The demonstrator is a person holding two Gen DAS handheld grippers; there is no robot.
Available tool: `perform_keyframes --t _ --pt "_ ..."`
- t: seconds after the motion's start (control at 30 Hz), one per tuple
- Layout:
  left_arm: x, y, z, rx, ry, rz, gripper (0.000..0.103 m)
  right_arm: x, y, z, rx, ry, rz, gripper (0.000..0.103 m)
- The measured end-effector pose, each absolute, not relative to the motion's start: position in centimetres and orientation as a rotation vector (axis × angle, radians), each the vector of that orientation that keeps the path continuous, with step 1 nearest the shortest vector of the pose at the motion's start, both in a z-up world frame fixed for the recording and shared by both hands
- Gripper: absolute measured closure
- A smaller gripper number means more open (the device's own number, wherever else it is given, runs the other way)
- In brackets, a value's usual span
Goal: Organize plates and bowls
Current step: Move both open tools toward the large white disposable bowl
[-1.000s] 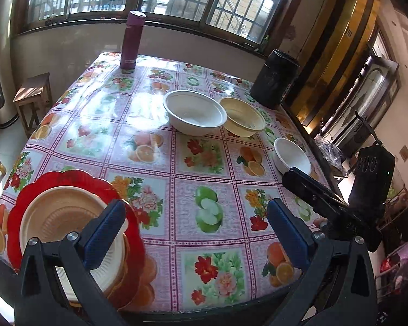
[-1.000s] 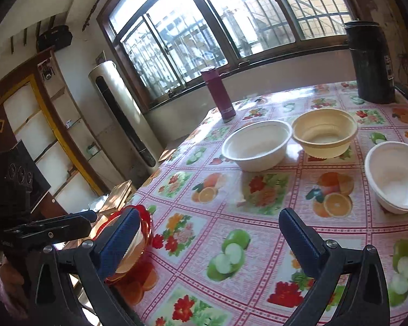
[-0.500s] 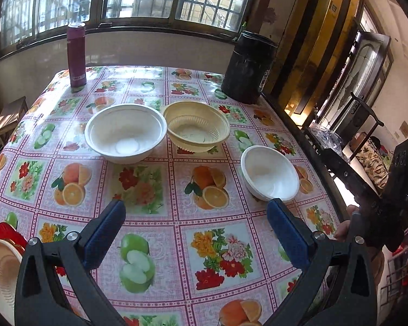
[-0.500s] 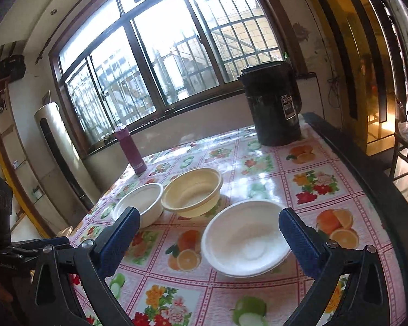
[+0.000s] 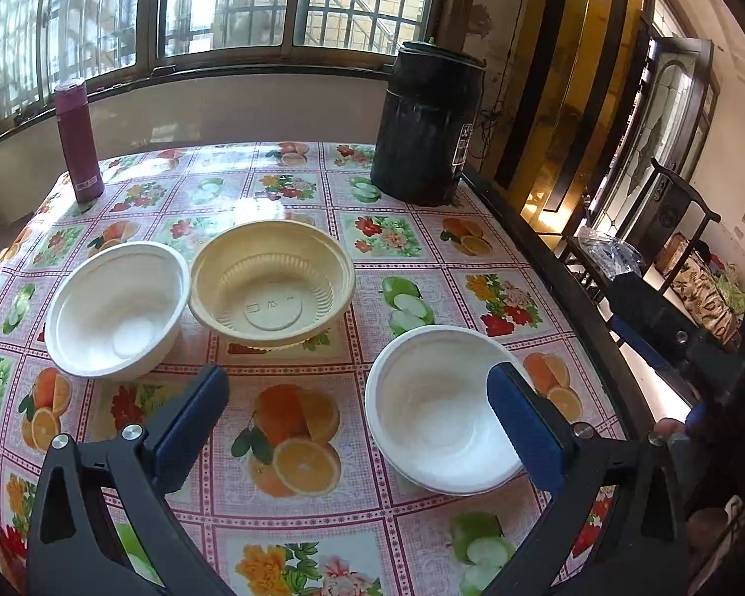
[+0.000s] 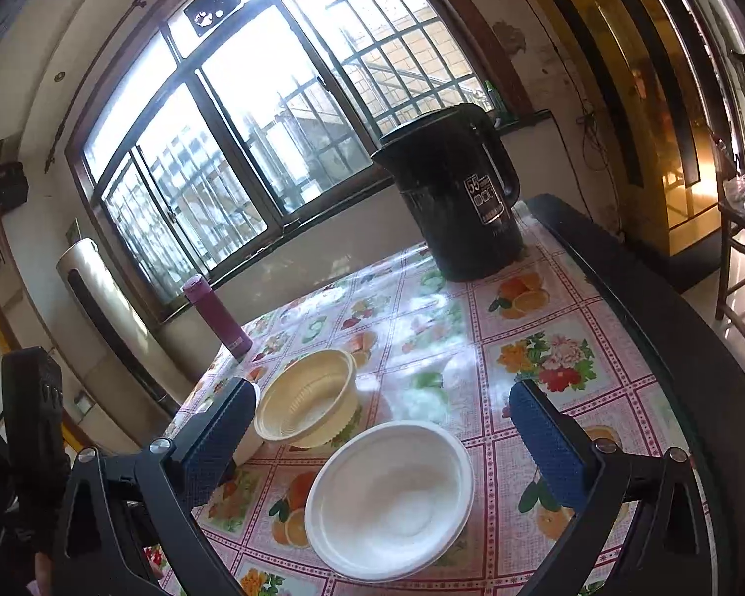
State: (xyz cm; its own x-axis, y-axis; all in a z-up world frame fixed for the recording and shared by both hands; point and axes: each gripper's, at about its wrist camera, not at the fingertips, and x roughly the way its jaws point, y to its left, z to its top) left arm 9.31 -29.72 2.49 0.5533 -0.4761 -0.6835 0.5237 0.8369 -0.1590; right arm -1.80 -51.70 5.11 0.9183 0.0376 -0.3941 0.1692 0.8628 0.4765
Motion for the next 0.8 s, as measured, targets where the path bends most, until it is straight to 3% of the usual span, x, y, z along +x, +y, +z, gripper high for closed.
perform_keyframes --t 0.27,0.8 --pt "10.3 -30.8 -1.6 0.112 0.815 -0.533 0.000 -1.5 -51.4 4.7 0.536 0.422 -0.081 0.000" --pt "10.7 -30.8 -3.0 0.178 0.829 -0.537 0.000 0.5 -51.5 2.0 0.570 0.587 -0.119 0.000"
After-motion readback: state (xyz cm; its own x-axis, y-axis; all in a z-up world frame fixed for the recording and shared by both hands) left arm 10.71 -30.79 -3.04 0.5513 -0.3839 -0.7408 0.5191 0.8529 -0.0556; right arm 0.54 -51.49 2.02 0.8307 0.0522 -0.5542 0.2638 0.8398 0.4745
